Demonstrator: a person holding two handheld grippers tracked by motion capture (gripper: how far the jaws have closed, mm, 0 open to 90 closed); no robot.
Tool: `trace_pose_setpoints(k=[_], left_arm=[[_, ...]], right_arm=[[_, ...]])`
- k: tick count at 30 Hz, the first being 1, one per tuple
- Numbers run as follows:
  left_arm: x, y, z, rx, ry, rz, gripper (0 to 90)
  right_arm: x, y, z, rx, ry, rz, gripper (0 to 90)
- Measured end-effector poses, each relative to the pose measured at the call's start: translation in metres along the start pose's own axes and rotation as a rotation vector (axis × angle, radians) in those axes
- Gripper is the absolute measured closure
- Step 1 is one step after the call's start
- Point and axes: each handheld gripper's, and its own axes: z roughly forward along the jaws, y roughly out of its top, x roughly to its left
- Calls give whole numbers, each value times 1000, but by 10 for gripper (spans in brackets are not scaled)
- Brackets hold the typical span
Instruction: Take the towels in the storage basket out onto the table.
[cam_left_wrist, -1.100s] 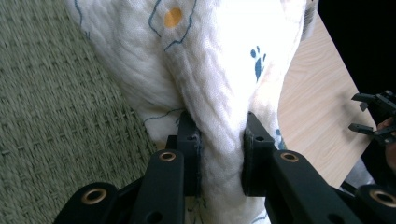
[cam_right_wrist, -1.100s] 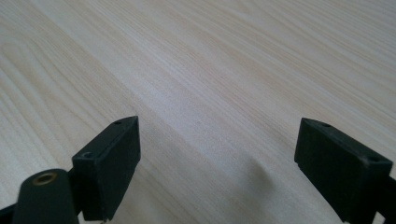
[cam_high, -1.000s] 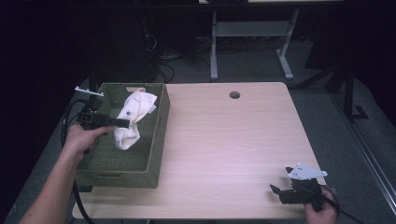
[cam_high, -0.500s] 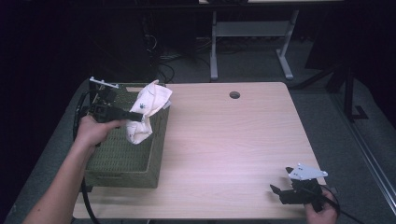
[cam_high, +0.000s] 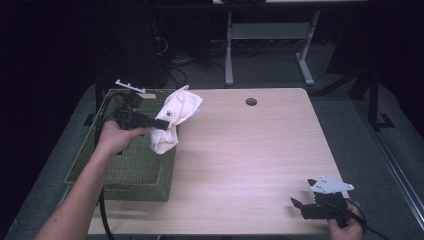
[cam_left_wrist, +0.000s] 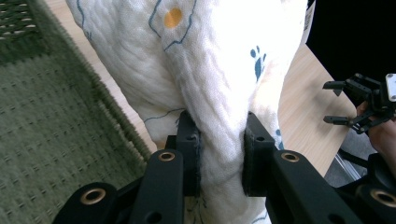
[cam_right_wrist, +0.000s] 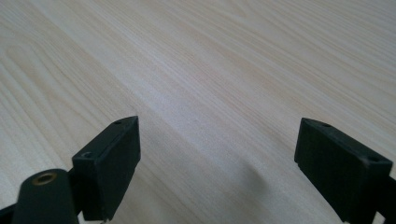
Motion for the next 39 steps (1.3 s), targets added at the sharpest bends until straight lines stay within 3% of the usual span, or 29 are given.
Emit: trace_pose_setpoints(k=[11, 16, 30, 39], left_arm=[[-13, 5, 18, 19, -36, 26, 727], [-20, 11, 31, 9, -72, 31, 727], [-39, 20, 62, 43, -108, 67, 727], [-44, 24, 74, 57, -122, 79, 727]], right_arm=[[0, 0, 0, -1, 3, 3, 140], [1, 1, 0, -4, 4, 1, 140], [1, 2, 0, -10, 6, -3, 140], [1, 2, 1, -11, 6, -3, 140]])
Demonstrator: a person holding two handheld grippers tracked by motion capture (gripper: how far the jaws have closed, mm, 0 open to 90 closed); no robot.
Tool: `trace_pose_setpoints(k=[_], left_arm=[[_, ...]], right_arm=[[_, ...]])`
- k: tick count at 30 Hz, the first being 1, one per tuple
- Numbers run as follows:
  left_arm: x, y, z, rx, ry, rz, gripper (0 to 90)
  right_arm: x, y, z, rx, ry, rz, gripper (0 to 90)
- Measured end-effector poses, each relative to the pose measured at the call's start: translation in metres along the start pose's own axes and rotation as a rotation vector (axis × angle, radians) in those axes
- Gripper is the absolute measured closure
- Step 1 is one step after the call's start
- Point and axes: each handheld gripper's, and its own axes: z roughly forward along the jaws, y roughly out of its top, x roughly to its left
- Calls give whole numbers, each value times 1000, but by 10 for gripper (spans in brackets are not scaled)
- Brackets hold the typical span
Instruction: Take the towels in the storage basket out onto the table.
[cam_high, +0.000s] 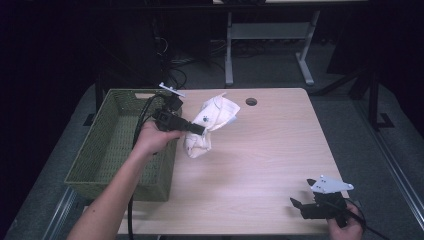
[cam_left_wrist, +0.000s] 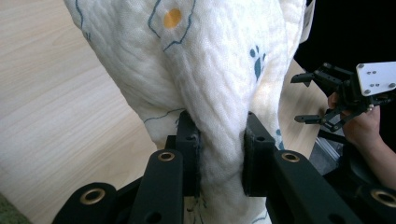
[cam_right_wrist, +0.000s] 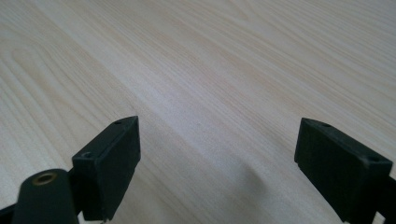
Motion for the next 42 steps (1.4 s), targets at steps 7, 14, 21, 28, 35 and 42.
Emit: trace_pose_setpoints(k=[7, 14, 21, 28, 35, 42], left_arm=[[-5, 4, 10, 6, -3, 9, 727], [-13, 11, 30, 23, -26, 27, 727], [-20, 14, 46, 39, -33, 41, 723], [-24, 16, 60, 53, -34, 51, 723], [-28, 19, 74, 72, -41, 60, 723], [-32, 20, 84, 82, -49, 60, 723]], right_arm=[[1, 0, 1, 4, 6, -4, 140], [1, 0, 1, 4, 3, -5, 140], [1, 0, 1, 7, 4, -6, 140], [1, -1, 2, 10, 4, -1, 140], [1, -1, 3, 13, 6, -2, 140], [1, -1, 3, 13, 6, -1, 140]])
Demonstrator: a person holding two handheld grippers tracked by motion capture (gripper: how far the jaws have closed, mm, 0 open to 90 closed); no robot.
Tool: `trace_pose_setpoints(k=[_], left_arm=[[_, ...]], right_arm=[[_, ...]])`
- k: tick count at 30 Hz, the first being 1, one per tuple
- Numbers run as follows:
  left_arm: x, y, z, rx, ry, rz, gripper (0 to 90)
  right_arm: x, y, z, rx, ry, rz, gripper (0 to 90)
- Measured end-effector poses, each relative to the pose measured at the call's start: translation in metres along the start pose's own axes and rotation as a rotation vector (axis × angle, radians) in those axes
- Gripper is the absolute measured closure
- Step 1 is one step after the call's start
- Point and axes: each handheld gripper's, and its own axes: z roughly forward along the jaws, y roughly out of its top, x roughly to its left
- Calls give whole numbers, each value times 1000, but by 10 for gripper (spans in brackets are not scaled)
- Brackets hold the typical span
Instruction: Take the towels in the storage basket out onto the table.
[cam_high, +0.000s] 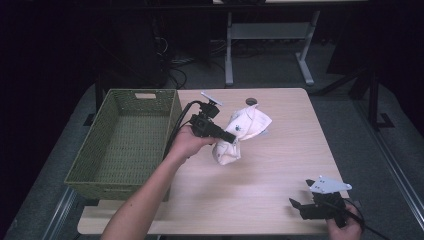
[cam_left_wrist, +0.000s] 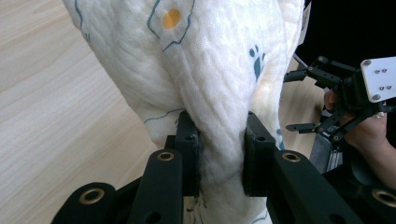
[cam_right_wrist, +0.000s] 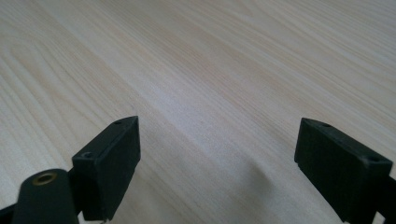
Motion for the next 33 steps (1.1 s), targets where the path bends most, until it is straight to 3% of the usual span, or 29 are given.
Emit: trace_pose_setpoints(k=[8, 13, 33], left_arm=[[-1, 0, 13, 9, -13, -15, 719], [1, -3, 27, 51, -12, -22, 720], [5, -8, 63, 64, -40, -65, 721]], right_arm=[[0, 0, 0, 1, 1, 0, 140], [0, 0, 0, 1, 1, 0, 140], [-1, -1, -2, -5, 0, 8, 140]])
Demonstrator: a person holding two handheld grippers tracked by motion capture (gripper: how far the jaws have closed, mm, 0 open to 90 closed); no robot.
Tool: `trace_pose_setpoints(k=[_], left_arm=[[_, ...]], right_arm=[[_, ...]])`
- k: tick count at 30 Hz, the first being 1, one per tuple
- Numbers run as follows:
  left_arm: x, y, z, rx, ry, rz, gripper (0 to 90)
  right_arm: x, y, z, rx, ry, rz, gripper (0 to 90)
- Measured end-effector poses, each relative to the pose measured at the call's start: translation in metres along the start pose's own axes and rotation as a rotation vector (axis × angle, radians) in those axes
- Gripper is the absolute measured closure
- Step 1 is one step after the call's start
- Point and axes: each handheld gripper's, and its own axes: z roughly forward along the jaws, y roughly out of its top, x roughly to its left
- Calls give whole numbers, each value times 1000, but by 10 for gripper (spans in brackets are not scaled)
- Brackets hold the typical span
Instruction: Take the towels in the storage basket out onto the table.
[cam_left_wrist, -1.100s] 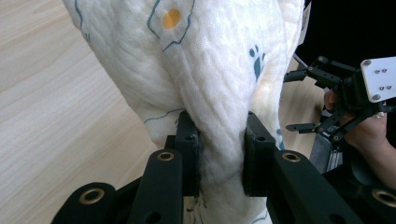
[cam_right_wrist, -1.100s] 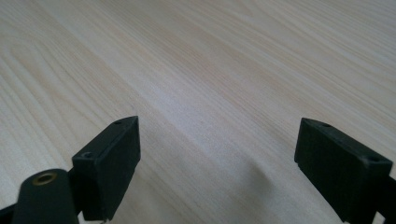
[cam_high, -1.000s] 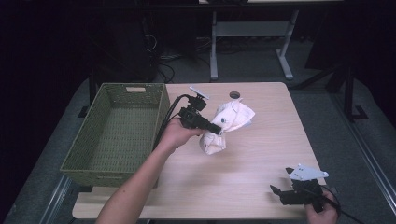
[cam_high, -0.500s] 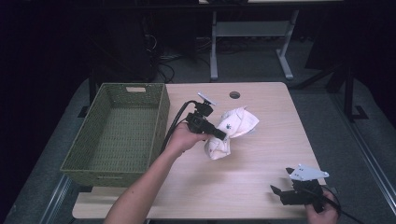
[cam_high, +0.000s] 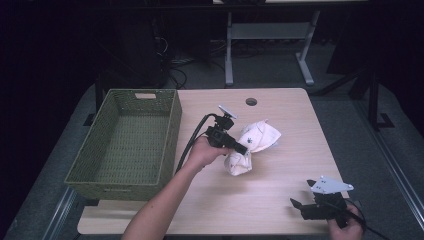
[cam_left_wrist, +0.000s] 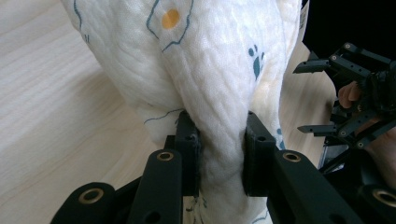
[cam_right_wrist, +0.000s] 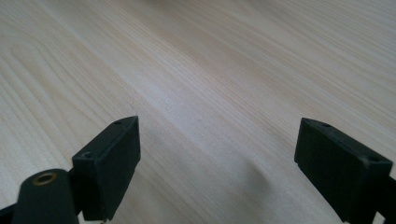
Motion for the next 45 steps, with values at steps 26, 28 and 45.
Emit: trace_pose_setpoints(k=[26, 28, 45], left_arm=[[18, -9, 42, 41, 40, -86, 721], [19, -9, 43, 43, 45, -84, 715], [16, -14, 49, 41, 137, -30, 644]], right_arm=[[0, 0, 0, -4, 3, -4, 140], [-1, 0, 0, -4, 3, -7, 140], [0, 0, 0, -1, 4, -6, 140]])
